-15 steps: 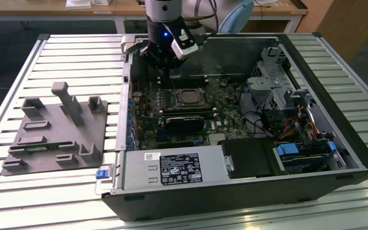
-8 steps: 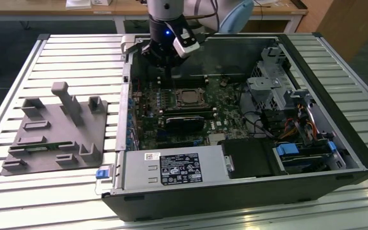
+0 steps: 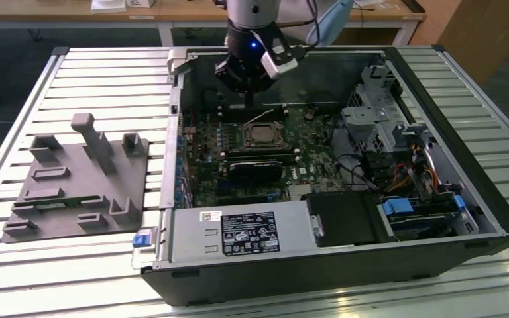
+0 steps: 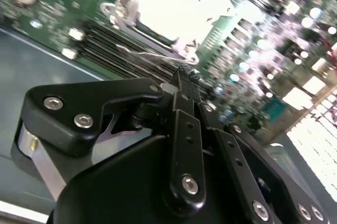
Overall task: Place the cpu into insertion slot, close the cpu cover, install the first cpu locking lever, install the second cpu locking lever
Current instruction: 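Install the first cpu locking lever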
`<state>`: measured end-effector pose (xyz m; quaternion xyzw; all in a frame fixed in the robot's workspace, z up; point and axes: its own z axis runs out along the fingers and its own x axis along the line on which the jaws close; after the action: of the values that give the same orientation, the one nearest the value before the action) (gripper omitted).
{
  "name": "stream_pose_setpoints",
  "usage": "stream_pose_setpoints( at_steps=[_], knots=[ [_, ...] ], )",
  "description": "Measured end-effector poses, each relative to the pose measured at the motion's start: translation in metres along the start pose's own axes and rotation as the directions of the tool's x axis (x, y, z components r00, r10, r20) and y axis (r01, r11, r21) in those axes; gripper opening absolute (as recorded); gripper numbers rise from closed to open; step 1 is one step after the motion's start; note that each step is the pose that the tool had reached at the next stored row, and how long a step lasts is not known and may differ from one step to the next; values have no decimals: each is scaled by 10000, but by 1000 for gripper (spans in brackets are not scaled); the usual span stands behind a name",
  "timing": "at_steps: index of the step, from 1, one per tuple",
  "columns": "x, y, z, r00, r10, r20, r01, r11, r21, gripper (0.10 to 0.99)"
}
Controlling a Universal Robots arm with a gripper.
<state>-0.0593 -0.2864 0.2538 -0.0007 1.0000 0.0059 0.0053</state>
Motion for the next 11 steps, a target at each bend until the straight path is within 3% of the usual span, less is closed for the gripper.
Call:
stream_pose_setpoints(
  at_steps=[4,7,11],
  knots=[
    [-27,0,8,10000,1,-19,-1,10000,-72,106],
    [-27,-3,21,10000,4,-19,-5,9989,-478,106],
    [-27,-5,59,10000,-5,-3,5,9988,-489,106]
  ],
)
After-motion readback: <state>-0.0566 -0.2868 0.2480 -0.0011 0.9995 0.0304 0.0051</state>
